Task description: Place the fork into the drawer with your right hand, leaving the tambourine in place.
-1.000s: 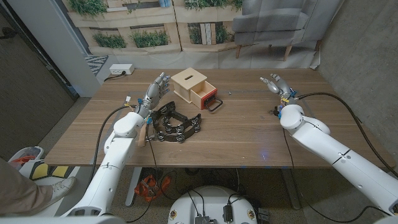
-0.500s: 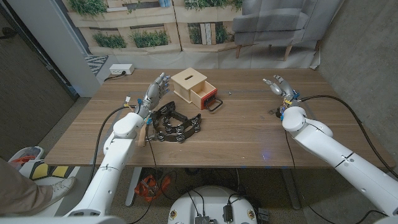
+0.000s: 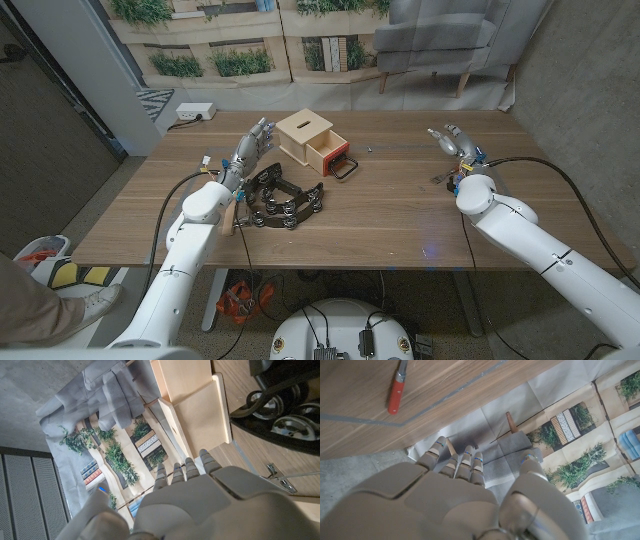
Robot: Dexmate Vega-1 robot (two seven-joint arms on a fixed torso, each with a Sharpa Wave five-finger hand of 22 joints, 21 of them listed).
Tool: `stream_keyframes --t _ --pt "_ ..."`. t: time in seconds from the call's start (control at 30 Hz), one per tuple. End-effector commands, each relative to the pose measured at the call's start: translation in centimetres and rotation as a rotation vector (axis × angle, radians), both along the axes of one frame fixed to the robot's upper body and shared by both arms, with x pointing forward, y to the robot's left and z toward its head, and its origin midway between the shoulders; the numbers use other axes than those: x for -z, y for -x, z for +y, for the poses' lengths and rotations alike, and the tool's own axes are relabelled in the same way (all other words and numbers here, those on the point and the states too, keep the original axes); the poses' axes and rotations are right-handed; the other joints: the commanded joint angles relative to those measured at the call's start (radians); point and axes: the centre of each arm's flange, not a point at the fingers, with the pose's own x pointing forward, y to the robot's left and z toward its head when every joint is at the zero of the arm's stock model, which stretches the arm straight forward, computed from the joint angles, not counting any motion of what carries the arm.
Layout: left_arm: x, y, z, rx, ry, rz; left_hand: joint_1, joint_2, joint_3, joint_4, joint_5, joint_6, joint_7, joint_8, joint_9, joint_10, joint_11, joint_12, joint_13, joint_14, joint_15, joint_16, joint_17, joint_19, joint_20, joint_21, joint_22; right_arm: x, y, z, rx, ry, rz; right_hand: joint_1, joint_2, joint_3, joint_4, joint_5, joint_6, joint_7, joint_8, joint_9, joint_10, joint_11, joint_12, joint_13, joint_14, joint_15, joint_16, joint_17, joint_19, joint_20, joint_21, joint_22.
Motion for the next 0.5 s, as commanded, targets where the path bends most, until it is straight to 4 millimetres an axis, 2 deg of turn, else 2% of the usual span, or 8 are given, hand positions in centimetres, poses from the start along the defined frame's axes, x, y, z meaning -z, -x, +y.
stream_keyframes --t 0.03,0.1,0.13,0.2,0.23,0.5 --pt "-0.1 -0.3 0.2 0.002 -0.003 0.002 0.006 0.002 0.002 -0.005 0.002 0.005 0.003 0.005 0.002 -0.001 0.004 0.008 0.002 -0.010 -0.002 0.006 0.003 -0.007 0.001 0.008 0.005 -0.2 -0.1 0.4 0.040 0.000 0.004 0.006 -0.001 -0.004 0.000 -0.002 0.008 0.003 0.002 0.004 0.009 0.008 0.007 0.005 0.018 -0.034 0.007 0.004 0.010 0.010 0.005 0.004" --pt "-0.2 -0.4 0.2 0.004 -0.007 0.002 0.006 0.002 0.002 -0.005 0.002 0.005 0.002 0.005 0.002 -0.003 0.008 0.007 0.002 -0.010 -0.002 0.006 0.003 -0.008 0.001 0.008 0.005 -0.2 -0.1 0.5 0.054 -0.008 0.003 0.008 -0.003 -0.008 0.002 -0.002 0.015 0.012 0.001 0.003 0.023 0.017 0.008 0.005 0.041 0.009 0.014 0.003 0.030 0.025 0.010 0.004" --pt "-0.2 -0.5 0.2 0.006 -0.008 0.003 0.006 0.002 0.002 -0.005 0.002 0.005 0.003 0.005 0.002 -0.003 0.007 0.007 0.002 -0.010 -0.002 0.006 0.003 -0.008 0.001 0.008 0.005 -0.3 -0.2 0.5 0.059 -0.009 0.002 0.009 -0.004 -0.009 0.002 -0.002 0.017 0.016 0.001 0.003 0.027 0.024 0.009 0.005 0.044 0.018 0.015 0.003 0.033 0.030 0.010 0.004" --pt "-0.3 -0.7 0.2 0.010 -0.008 0.005 0.006 0.002 0.002 -0.006 0.002 0.005 0.003 0.005 0.002 -0.003 0.006 0.007 0.002 -0.010 -0.002 0.006 0.003 -0.008 0.002 0.008 0.005 -0.4 -0.2 0.6 0.072 -0.011 0.000 0.009 -0.005 -0.011 0.002 -0.002 0.024 0.028 0.002 0.003 0.034 0.033 0.010 0.006 0.051 0.014 0.016 0.003 0.036 0.032 0.010 0.004" --pt "-0.3 -0.8 0.2 0.011 -0.011 0.007 0.006 0.002 0.002 -0.006 0.002 0.005 0.004 0.004 0.002 -0.003 0.004 0.008 0.002 -0.011 -0.002 0.006 0.003 -0.008 0.001 0.008 0.005 -0.4 -0.2 0.7 0.074 -0.008 -0.002 0.009 -0.006 -0.013 0.003 -0.002 0.030 0.043 0.003 0.003 0.039 0.040 0.010 0.006 0.056 0.004 0.017 0.003 0.038 0.033 0.009 0.004" --pt "-0.5 -1.3 0.2 0.027 -0.015 0.015 0.006 0.003 0.002 -0.006 0.002 0.004 0.002 0.004 0.002 -0.002 0.005 0.008 0.002 -0.011 -0.002 0.006 0.003 -0.009 0.001 0.008 0.005 -0.6 -0.8 1.0 0.115 0.010 0.001 0.011 -0.010 -0.020 0.005 0.000 0.059 0.076 0.008 0.002 0.075 0.059 0.018 0.005 0.090 0.005 0.029 0.007 0.074 0.031 0.018 0.005"
